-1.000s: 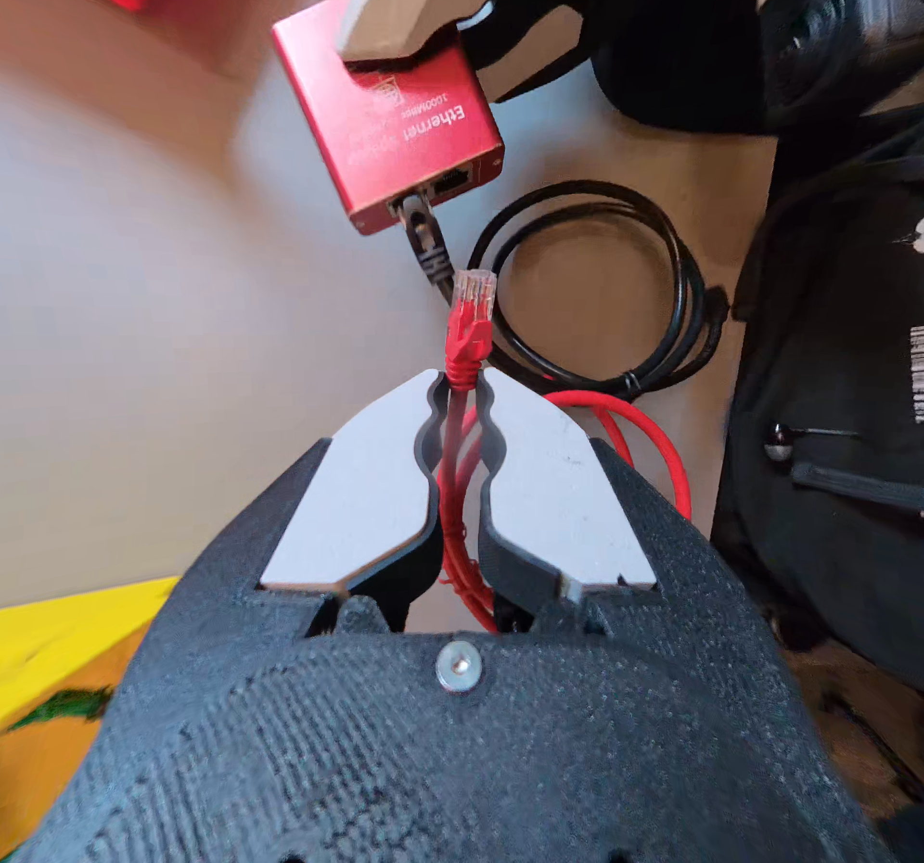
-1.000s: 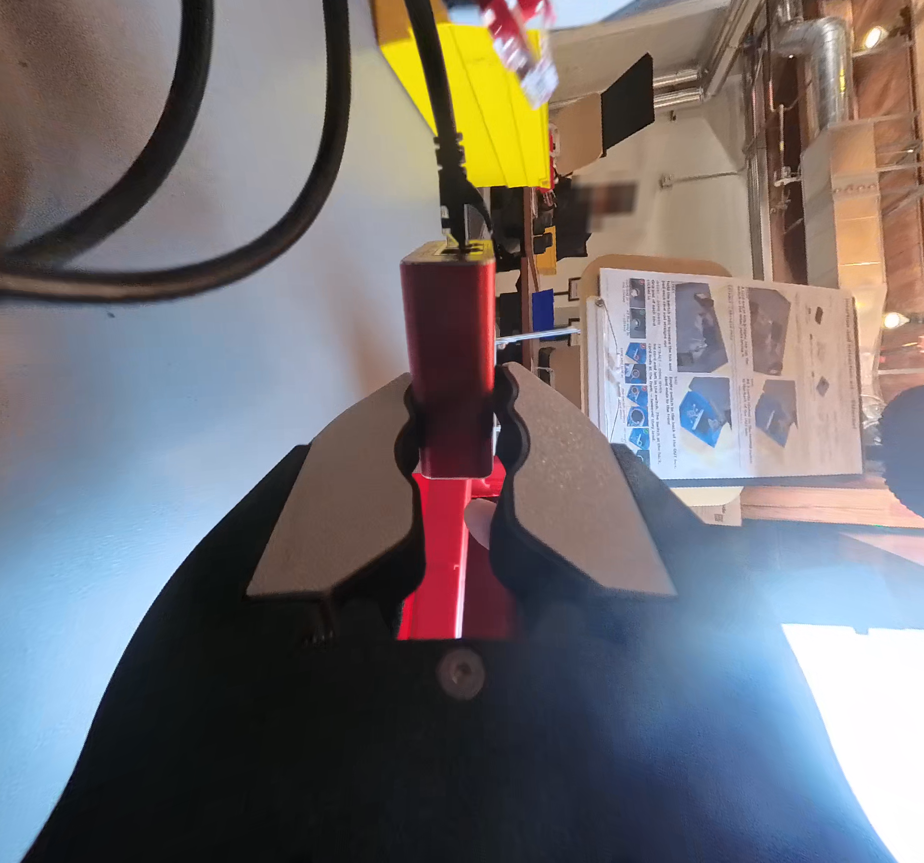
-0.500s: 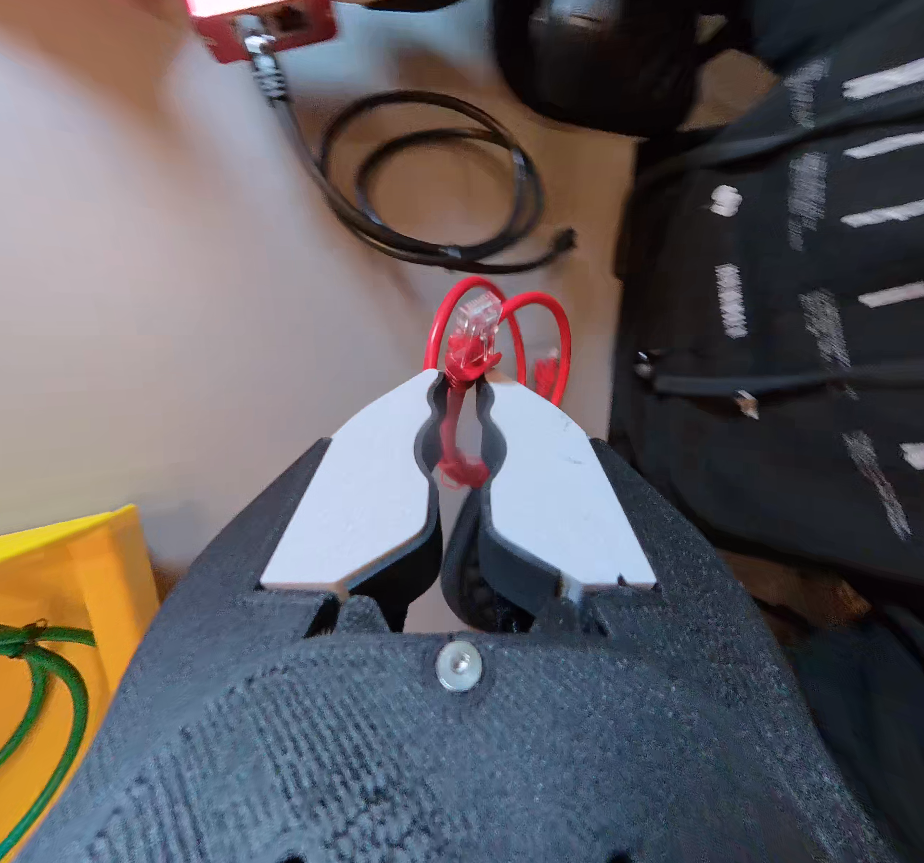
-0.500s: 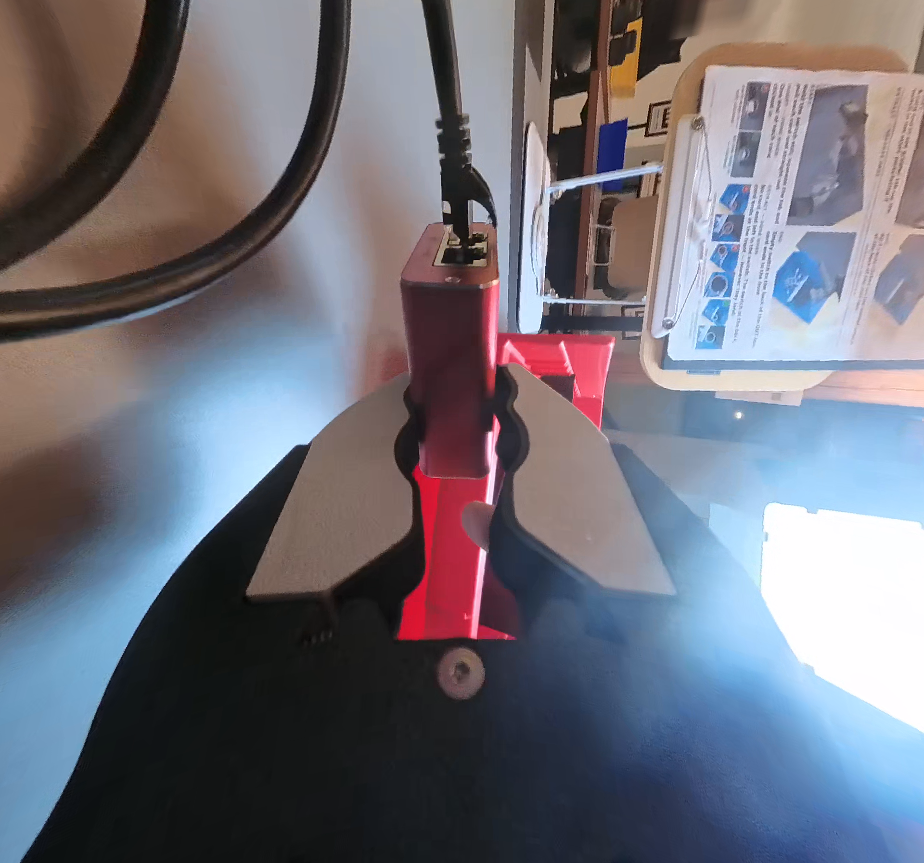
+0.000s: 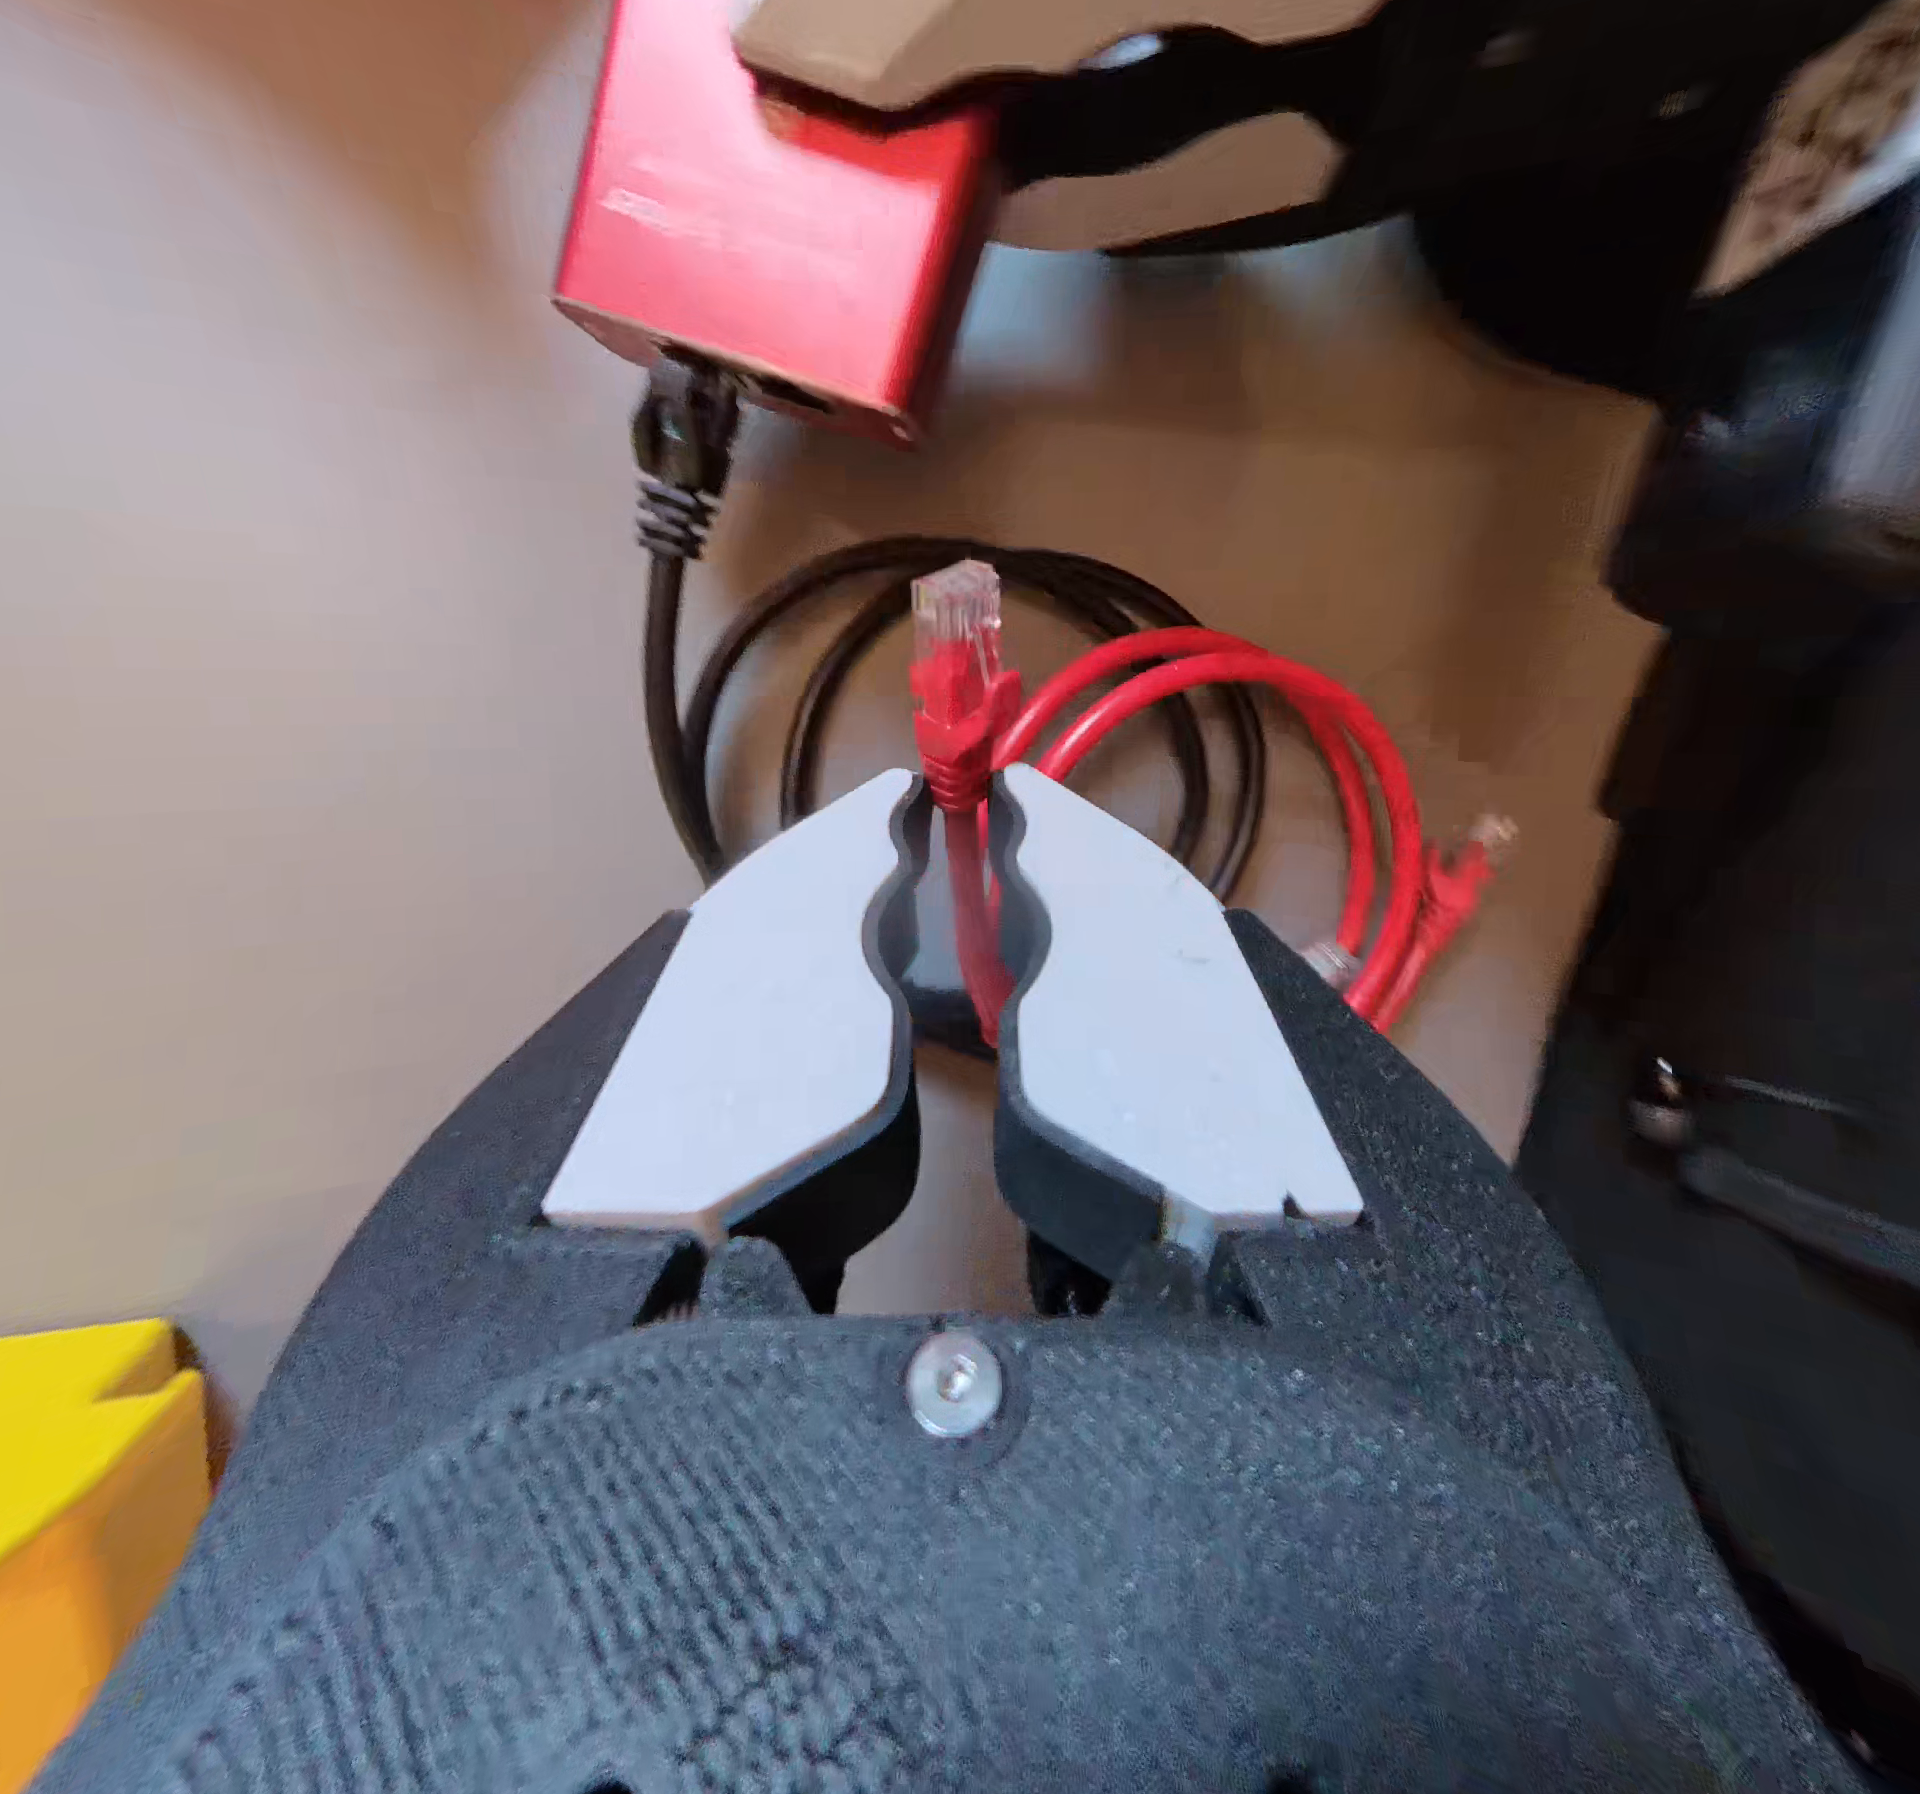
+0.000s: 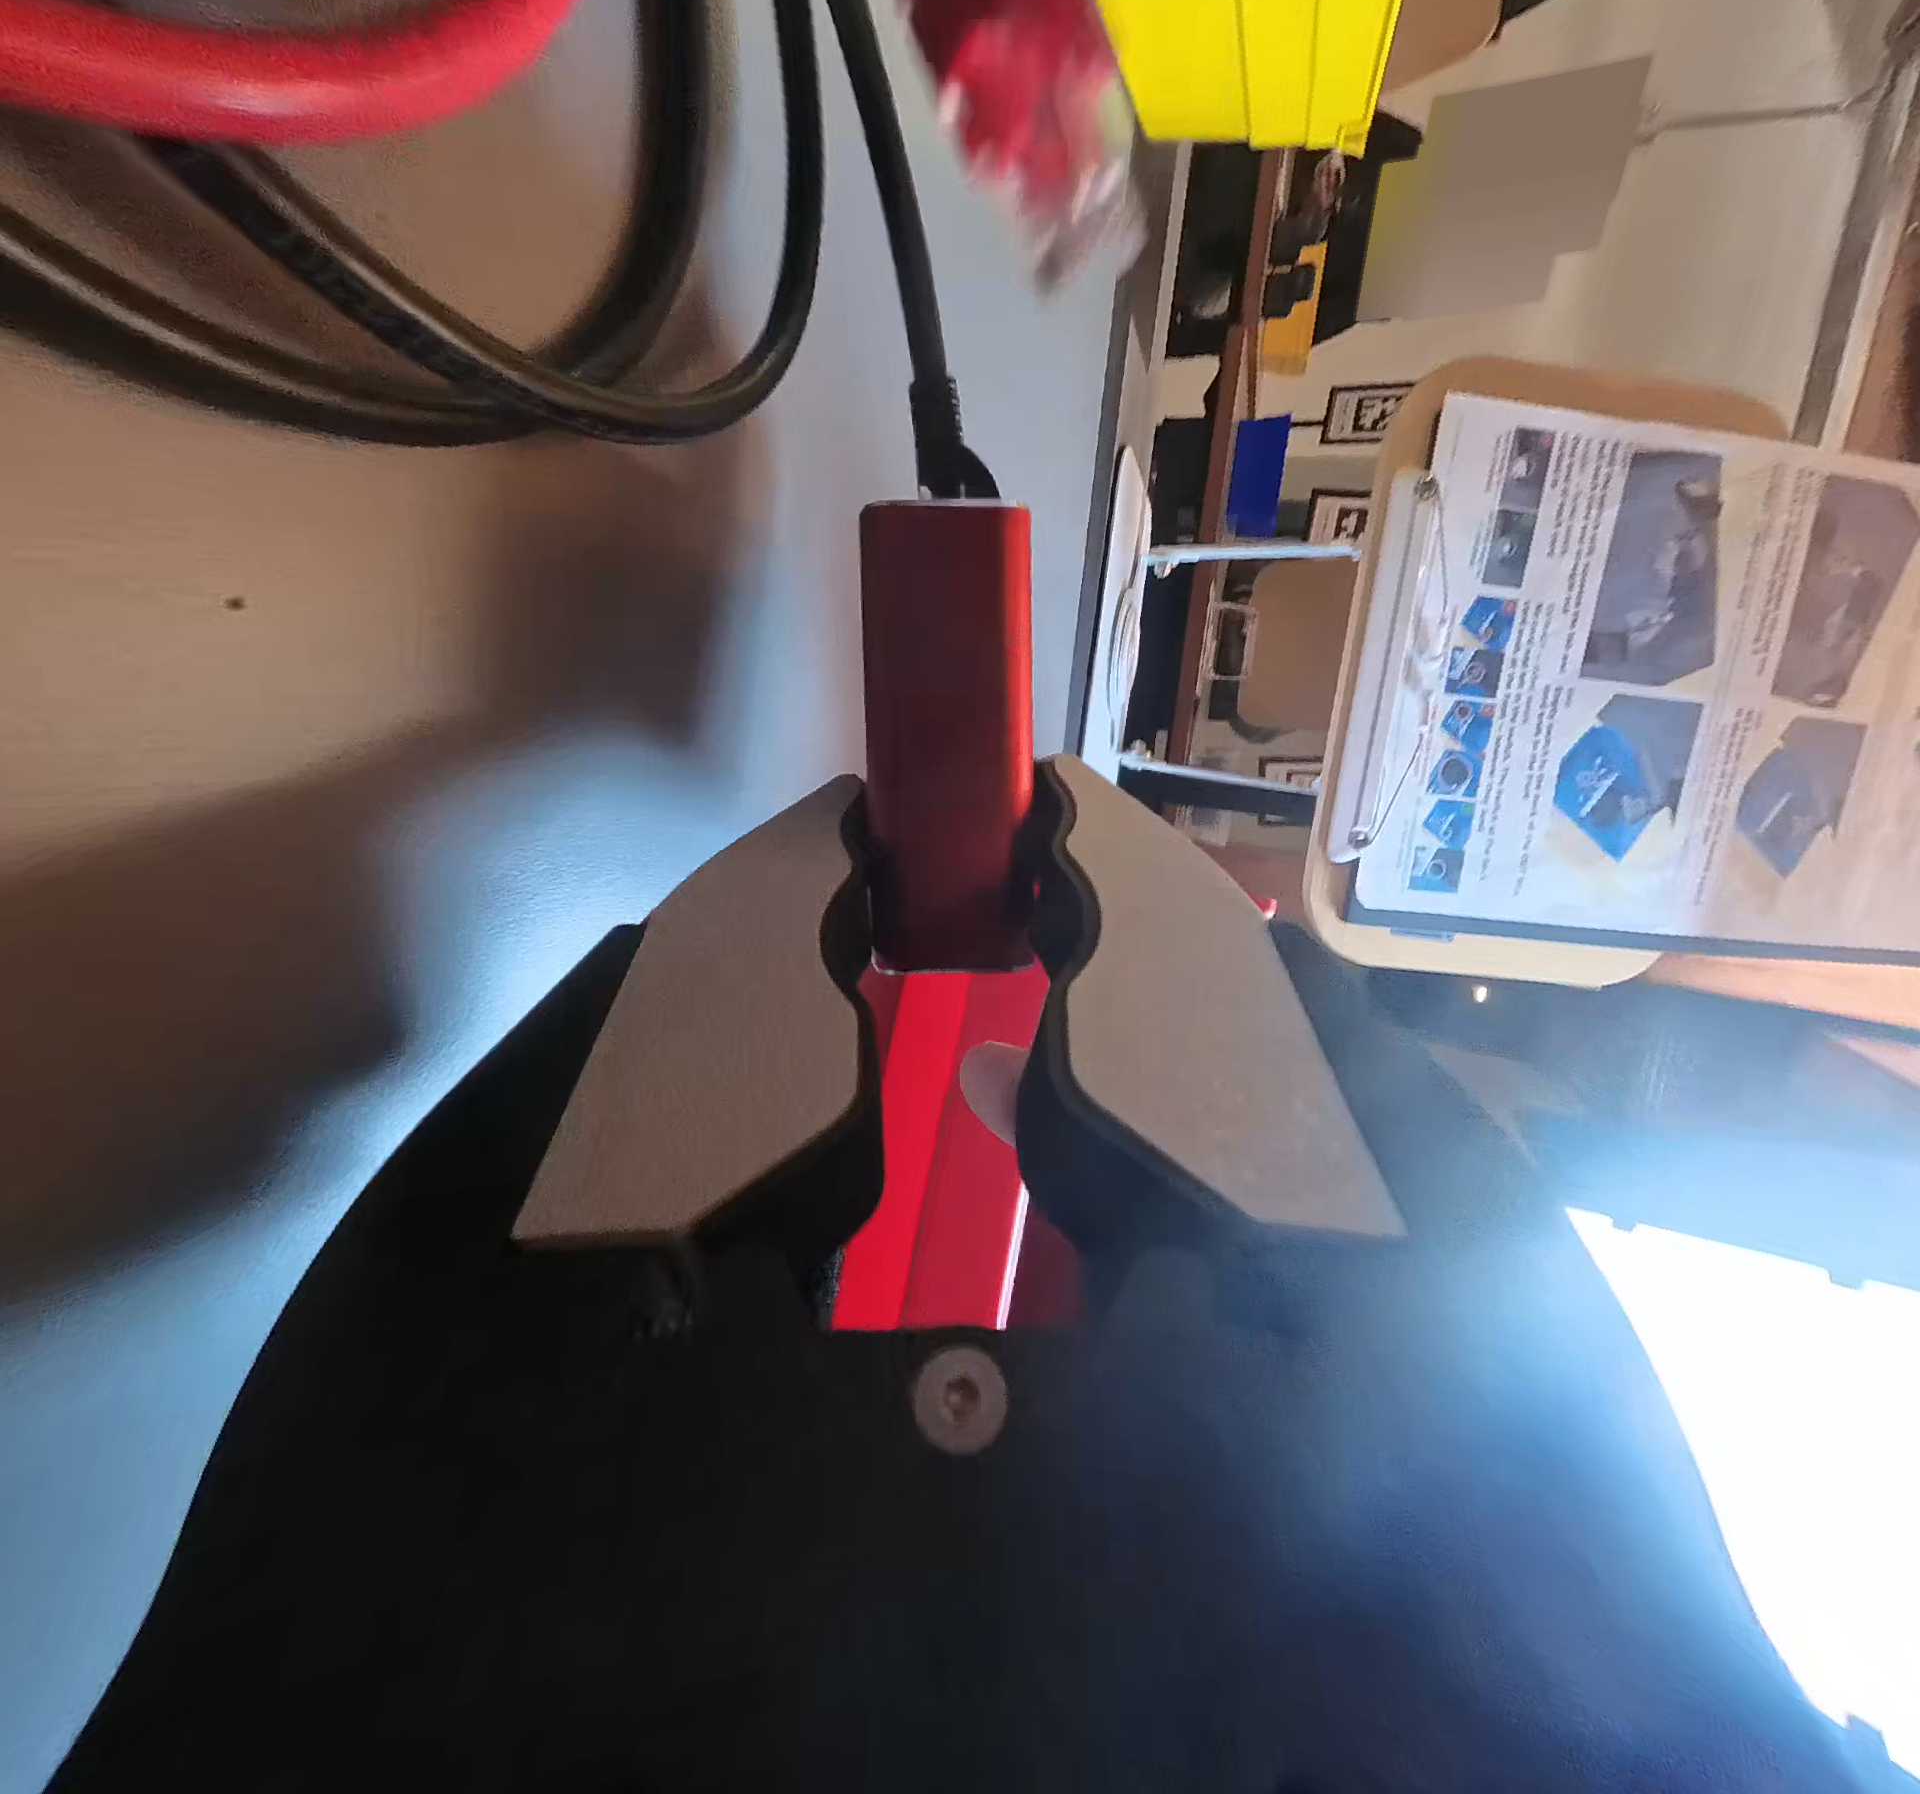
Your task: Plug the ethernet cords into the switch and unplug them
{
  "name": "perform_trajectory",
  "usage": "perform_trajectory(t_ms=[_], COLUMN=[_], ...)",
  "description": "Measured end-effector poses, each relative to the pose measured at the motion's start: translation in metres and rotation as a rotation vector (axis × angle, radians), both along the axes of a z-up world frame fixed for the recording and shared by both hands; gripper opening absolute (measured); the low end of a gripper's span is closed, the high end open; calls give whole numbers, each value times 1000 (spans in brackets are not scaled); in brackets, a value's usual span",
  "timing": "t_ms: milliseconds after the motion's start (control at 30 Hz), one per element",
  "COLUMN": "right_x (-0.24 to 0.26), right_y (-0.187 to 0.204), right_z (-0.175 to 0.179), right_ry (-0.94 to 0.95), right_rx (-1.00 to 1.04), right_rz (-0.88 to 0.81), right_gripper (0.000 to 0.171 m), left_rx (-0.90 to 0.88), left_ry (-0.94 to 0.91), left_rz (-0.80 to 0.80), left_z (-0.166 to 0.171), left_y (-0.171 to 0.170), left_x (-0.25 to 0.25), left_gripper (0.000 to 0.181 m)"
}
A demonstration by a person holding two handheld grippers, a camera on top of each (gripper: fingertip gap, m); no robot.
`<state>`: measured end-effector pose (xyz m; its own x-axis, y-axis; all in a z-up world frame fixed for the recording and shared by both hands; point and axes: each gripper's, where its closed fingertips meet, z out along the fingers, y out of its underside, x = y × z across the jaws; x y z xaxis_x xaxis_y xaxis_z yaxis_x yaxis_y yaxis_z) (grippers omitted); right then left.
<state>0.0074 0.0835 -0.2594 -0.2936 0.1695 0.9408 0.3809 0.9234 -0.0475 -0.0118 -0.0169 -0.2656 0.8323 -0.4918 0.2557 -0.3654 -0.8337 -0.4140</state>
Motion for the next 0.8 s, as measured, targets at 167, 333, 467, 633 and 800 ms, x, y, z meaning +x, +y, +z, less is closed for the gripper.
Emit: perform_trajectory(t_ms=[167, 333, 467, 633, 800], right_x=[2, 4, 3, 3, 3], right_y=[0, 1, 0, 0, 0], right_z=[-1, -8, -10, -10, -10], right_ry=[26, 5, -2, -3, -4], right_rx=[-17, -47, -58, -60, -61], right_rz=[59, 67, 65, 60, 58], right_gripper=[27, 27, 27, 27, 27], left_rx=[58, 198, 321, 391, 421], left_ry=[132, 121, 192, 220, 219], left_rz=[-12, 8, 19, 74, 132], left_z=[-17, -18, -13, -8, -12], left_y=[16, 10, 0, -14, -18], left_x=[0, -1, -6, -10, -6], left_gripper=[13, 18, 19, 19, 16])
